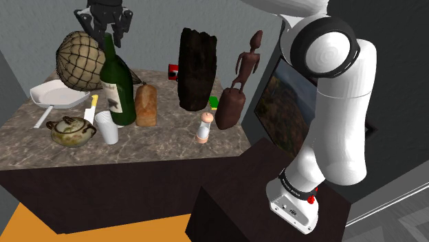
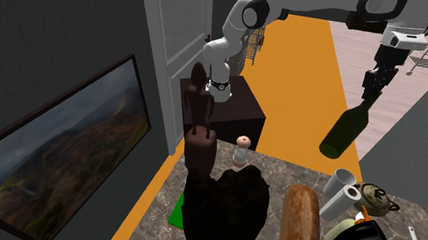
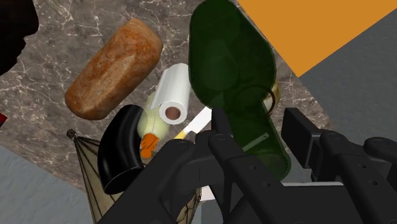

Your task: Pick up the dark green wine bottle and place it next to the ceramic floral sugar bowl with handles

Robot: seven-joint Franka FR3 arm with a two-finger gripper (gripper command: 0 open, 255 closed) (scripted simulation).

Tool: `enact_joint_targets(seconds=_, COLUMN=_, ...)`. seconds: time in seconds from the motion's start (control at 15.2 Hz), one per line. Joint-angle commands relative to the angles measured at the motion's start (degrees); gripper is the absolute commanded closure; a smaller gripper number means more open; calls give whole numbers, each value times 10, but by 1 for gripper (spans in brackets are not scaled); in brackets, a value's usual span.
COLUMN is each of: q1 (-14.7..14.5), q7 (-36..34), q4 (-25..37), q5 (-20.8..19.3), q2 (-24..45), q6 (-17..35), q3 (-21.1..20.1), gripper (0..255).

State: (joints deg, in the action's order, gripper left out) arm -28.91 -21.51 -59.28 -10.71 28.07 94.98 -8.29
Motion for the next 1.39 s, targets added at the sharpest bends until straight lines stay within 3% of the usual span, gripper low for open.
enact_joint_targets(seconds=0.0, q1=1, q7=-3, q4=-22, q5=0, q2=-4, q6=18, q3=0, gripper=255)
enact_joint_targets(seconds=1.32, q1=12, q7=-24, q4=-211, q5=-3, q2=-26, q6=184, q3=1, gripper=255)
